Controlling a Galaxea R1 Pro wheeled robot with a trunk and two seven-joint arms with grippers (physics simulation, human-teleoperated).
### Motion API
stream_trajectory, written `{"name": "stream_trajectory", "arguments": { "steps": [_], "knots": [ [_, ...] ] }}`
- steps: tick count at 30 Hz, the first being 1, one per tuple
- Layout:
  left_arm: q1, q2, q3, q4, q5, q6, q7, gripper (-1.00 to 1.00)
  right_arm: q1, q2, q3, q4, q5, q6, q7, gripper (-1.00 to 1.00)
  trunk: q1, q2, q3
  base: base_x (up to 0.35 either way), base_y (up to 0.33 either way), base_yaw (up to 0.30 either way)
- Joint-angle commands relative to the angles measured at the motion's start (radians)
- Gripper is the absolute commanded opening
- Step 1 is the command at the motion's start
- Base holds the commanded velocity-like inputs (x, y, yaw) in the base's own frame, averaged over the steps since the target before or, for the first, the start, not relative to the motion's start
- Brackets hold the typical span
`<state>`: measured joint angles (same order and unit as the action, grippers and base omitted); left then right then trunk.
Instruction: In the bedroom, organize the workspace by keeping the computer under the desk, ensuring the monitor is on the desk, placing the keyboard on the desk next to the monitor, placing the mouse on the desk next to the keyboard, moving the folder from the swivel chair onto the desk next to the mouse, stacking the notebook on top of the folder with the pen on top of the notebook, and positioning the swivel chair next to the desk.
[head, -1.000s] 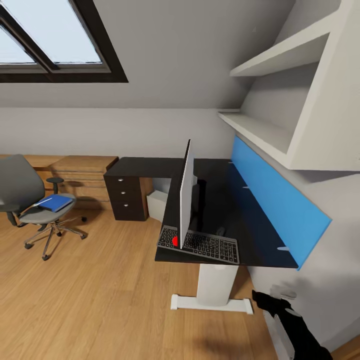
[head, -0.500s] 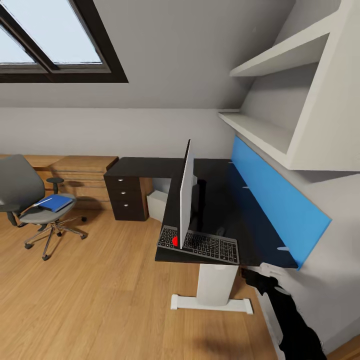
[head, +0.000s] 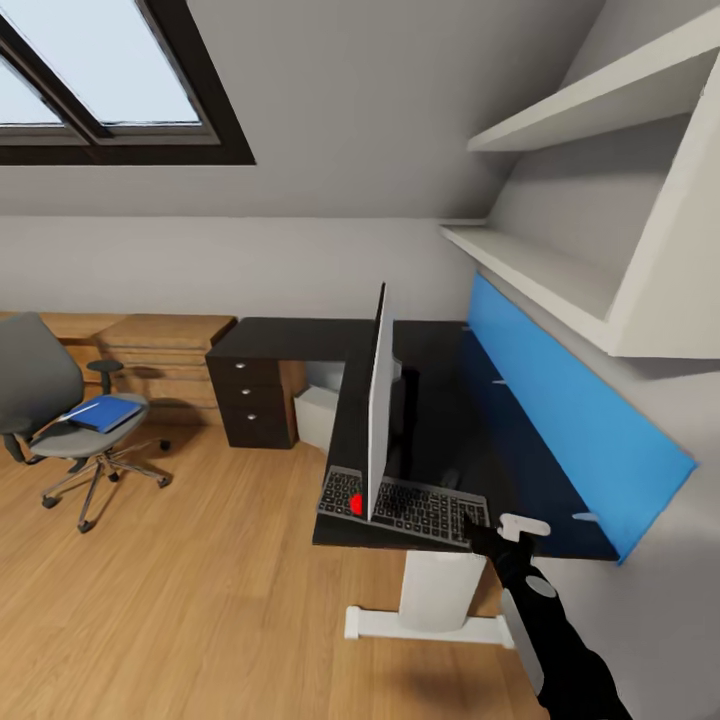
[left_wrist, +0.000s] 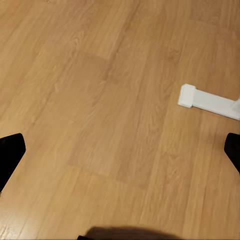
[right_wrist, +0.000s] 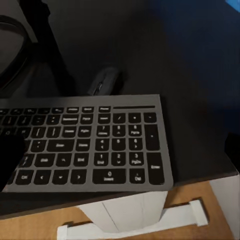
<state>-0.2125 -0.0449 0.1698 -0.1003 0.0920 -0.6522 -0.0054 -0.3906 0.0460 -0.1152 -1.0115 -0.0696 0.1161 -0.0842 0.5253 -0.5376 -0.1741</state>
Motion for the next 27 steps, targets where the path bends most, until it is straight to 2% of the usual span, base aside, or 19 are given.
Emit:
{"name": "stream_trajectory", "arguments": {
  "steps": [1, 14, 27],
  "knots": [
    [-0.001, 0.000, -0.004, 0.001, 0.009, -0.003, -0.001, 1.00, -0.001, 0.000, -0.001, -0.002, -0.007, 0.004, -0.003, 1.00, 0.001, -0.001, -0.002, 0.299, 0.093, 0.000],
    [-0.001, 0.000, -0.004, 0.001, 0.009, -0.003, -0.001, 1.00, 0.000, -0.005, -0.001, -0.001, -0.003, -0.002, -0.003, 1.00, 0.001, -0.001, -0.002, 0.300, 0.027, 0.000],
    [-0.001, 0.000, -0.004, 0.001, 0.009, -0.003, -0.001, 1.00, 0.001, -0.009, -0.002, -0.001, -0.001, -0.006, -0.001, 1.00, 0.001, -0.001, -0.002, 0.205, 0.001, 0.000]
  ]
}}
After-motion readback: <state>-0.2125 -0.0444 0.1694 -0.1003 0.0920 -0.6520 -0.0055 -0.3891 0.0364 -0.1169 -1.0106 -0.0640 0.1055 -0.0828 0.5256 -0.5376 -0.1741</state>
